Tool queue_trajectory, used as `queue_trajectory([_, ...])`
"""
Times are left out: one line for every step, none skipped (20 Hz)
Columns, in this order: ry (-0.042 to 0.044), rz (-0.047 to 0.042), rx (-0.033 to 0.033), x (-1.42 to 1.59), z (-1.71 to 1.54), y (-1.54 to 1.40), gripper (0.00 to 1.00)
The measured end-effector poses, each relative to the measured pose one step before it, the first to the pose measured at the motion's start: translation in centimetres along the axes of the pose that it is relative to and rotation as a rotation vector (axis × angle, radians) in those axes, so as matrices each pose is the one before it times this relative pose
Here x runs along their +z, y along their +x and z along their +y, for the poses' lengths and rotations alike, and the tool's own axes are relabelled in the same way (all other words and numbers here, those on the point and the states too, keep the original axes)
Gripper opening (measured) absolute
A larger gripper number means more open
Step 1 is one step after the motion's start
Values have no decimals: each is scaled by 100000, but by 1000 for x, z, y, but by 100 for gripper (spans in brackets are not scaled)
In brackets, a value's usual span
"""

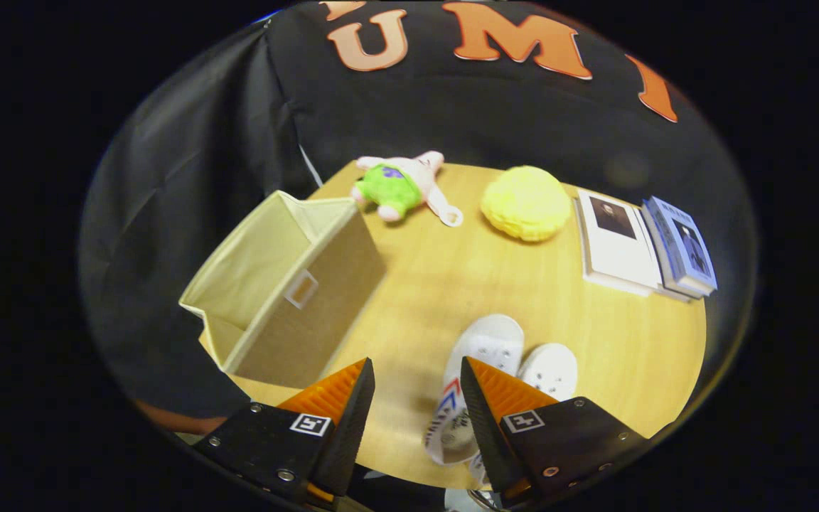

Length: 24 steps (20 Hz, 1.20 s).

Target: Open the storage box then place both shoes into the box .Put the left shoe in first, then the right shoe, with the right side of both shoes facing outward in a uniform manner.

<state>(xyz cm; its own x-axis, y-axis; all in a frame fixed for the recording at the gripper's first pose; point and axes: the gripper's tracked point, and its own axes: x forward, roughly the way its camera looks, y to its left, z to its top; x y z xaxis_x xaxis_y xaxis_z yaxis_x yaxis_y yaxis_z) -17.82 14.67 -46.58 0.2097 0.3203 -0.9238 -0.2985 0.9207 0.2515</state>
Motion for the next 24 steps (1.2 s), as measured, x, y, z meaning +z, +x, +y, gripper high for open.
queue_trajectory([826, 2191, -2385, -1257, -1209, 361, 73])
queue_trajectory([386, 1597, -2614, -1390, -1111, 314, 73])
queue_trajectory([-690, 2224, -2246, -1136, -975, 190, 73])
queue_trajectory([-770, 975, -1937, -1001, -703, 234, 73])
queue_trajectory([-1156, 812, -1534, -860, -678, 363, 73])
queue_trajectory([-1051, 887, -664, -624, -556, 369, 73])
queue_trajectory([-626, 42, 769, -312, -47, 369, 73])
queue_trajectory([-1071, 19, 947, -80, 132, 402, 73])
queue_trajectory([-1674, 318, -688, -26, -280, 422, 73])
queue_trajectory([-1713, -606, 269, 106, 16, 366, 73])
queue_trajectory([-1141, 364, 420, 112, 194, 305, 73])
queue_trajectory([-1634, -195, 1318, -228, 419, 113, 71])
queue_trajectory([-2029, -256, 544, 36, 221, 261, 70])
queue_trajectory([-1834, 1071, -806, -483, -144, 132, 69])
queue_trajectory([-1237, 173, 542, -249, 86, 91, 68])
queue_trajectory([-396, 1256, 93, -377, 11, 535, 64])
queue_trajectory([601, 2826, 43, -826, -216, 290, 63])
queue_trajectory([718, 1665, -267, -487, -272, 517, 62])
queue_trajectory([873, 1754, -1930, -277, -631, 525, 61])
queue_trajectory([873, 257, -566, -144, -293, 280, 55])
queue_trajectory([2355, 1206, 57, 78, -245, 328, 52])
queue_trajectory([4448, 1022, 1664, 55, 19, -54, 45])
queue_trajectory([5978, 323, 2479, 260, 203, 272, 45])
queue_trajectory([5305, 1324, 1662, 33, 131, 204, 44])
